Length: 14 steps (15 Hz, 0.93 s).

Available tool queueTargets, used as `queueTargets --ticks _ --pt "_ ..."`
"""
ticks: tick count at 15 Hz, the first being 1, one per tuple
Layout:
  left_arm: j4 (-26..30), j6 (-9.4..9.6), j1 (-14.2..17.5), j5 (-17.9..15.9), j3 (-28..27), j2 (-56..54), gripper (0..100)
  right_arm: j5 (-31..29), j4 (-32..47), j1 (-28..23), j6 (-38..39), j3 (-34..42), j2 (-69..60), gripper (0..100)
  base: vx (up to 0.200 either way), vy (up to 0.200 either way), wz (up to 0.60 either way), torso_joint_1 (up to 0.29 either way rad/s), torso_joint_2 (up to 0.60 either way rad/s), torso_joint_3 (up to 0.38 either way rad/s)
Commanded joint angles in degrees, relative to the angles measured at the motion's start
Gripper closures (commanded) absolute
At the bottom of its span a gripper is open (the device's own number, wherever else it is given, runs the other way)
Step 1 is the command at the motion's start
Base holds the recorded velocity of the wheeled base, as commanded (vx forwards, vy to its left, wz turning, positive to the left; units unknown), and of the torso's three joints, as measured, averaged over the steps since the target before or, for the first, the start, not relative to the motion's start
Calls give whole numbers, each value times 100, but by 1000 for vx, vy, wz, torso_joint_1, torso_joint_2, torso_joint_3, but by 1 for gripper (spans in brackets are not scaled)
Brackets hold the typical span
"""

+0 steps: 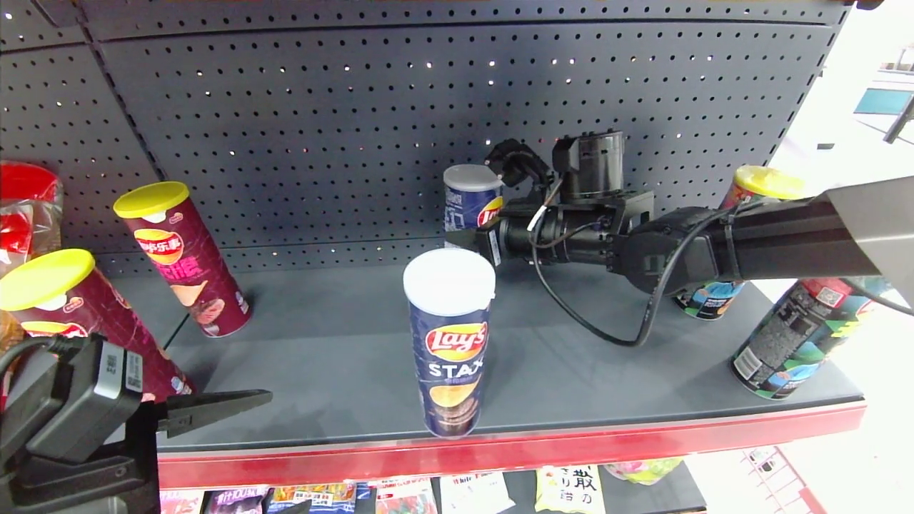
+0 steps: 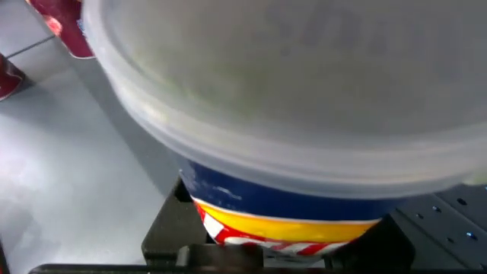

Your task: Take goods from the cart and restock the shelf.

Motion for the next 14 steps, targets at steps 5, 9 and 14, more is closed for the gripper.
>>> queueTargets --ticks 5,9,14 --pt "-3 2 -1 -10 18 -6 0 -6 -3 20 19 104 -77 0 0 0 0 0 0 0" --pt "-3 -7 8 -1 18 73 0 -164 -3 20 45 499 -481 0 0 0 0 0 0 0" --pt "-20 -7 17 139 -53 346 0 -348 -3 99 107 1457 -1378 0 0 0 0 0 0 0"
